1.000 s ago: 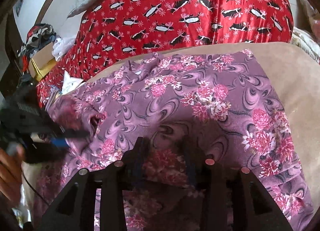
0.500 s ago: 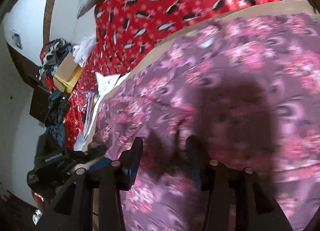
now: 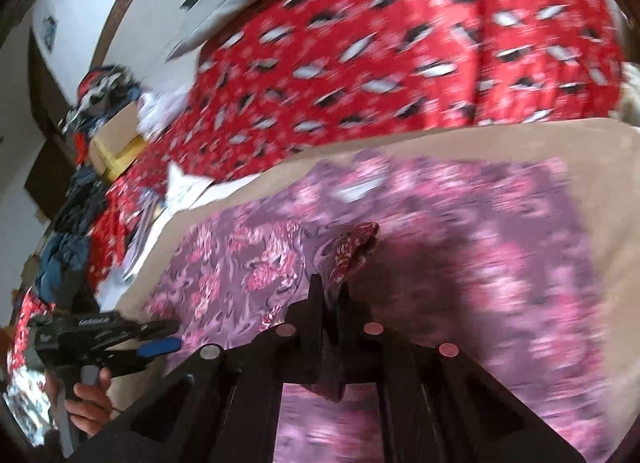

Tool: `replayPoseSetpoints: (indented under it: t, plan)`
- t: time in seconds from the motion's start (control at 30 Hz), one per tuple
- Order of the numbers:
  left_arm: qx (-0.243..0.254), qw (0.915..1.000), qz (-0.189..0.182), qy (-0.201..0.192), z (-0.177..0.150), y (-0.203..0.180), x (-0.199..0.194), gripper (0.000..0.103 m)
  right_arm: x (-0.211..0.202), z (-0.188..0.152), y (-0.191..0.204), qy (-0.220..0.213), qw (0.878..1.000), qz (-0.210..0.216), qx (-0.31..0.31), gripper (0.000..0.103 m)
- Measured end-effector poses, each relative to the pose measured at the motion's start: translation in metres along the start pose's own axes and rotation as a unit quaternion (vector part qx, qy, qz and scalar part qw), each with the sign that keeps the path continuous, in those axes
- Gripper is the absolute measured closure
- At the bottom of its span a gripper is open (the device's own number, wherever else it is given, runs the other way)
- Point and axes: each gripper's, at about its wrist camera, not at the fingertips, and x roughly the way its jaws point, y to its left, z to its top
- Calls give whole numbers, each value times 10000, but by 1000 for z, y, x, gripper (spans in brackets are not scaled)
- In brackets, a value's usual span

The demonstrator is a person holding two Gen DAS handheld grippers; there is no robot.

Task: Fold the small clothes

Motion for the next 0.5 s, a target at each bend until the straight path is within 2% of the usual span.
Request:
replayPoseSetpoints:
  t: [0.17,0.37,0.5]
  plan:
    - [315,9993,198,50,-12,-18,-1,68,-22,9,-55,-283,9978,-512,324,99]
    - [622,9975,309,117,-23,-35,-6,68,-8,-2,-110,46,9918,-1135,586,99]
    - [921,9949,407,-75,-25,-51,-15,68,-9,-2,-117,-19,9925,-1072,588,99]
